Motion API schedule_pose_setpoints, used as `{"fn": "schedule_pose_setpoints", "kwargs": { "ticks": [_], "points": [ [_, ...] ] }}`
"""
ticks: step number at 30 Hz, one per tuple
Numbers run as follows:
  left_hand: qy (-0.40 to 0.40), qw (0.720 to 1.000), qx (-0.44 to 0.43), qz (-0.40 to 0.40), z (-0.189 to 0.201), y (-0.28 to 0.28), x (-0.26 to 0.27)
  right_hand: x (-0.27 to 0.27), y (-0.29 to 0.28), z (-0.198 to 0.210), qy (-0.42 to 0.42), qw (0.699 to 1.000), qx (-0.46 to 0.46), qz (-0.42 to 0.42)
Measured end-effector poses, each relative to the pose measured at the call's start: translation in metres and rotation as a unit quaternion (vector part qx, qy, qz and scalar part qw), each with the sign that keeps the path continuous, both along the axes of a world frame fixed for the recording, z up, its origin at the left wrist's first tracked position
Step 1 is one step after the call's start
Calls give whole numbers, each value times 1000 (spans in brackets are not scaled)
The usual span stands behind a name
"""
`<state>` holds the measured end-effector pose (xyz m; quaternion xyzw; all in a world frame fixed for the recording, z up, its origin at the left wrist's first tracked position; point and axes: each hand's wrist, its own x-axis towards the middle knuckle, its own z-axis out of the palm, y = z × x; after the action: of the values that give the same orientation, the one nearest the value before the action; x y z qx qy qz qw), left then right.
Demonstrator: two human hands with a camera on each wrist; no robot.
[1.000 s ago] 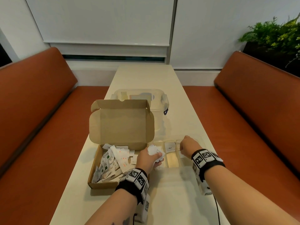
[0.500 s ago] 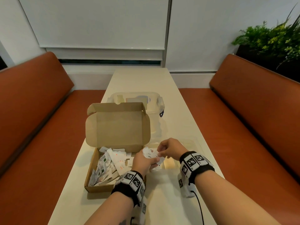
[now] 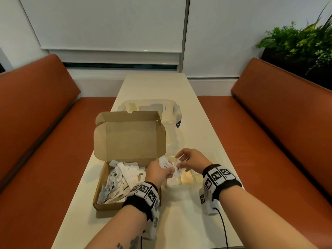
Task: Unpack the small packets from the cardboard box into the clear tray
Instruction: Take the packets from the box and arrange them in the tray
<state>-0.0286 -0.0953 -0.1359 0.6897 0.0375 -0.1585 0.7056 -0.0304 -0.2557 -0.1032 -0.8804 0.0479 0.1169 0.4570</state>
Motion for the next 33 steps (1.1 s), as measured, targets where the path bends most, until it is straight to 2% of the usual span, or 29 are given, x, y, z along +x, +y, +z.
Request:
{"fn": "schedule_pose_setpoints", "kwargs": {
  "ticks": [4, 9, 11, 16, 19, 33],
  "points": [
    [19, 999, -29, 20, -3, 0, -1, 4, -1, 2, 8, 997, -65, 47],
    [52, 997, -30, 38, -6, 7, -1, 14, -11, 4, -46, 993, -90, -67],
    [55, 998, -30, 32, -6, 7, 0, 17, -14, 4, -42, 986, -136, -89],
    [50, 998, -21, 24, -6, 7, 2, 25, -7, -2, 29, 972, -226, -51],
    [42, 999, -21, 20, -5, 7, 1, 27, -1, -7, 34, 963, -265, -37],
    [36, 999, -24, 11, -6, 8, 0, 35, -5, -14, 45, 956, -287, -33]
  ]
}}
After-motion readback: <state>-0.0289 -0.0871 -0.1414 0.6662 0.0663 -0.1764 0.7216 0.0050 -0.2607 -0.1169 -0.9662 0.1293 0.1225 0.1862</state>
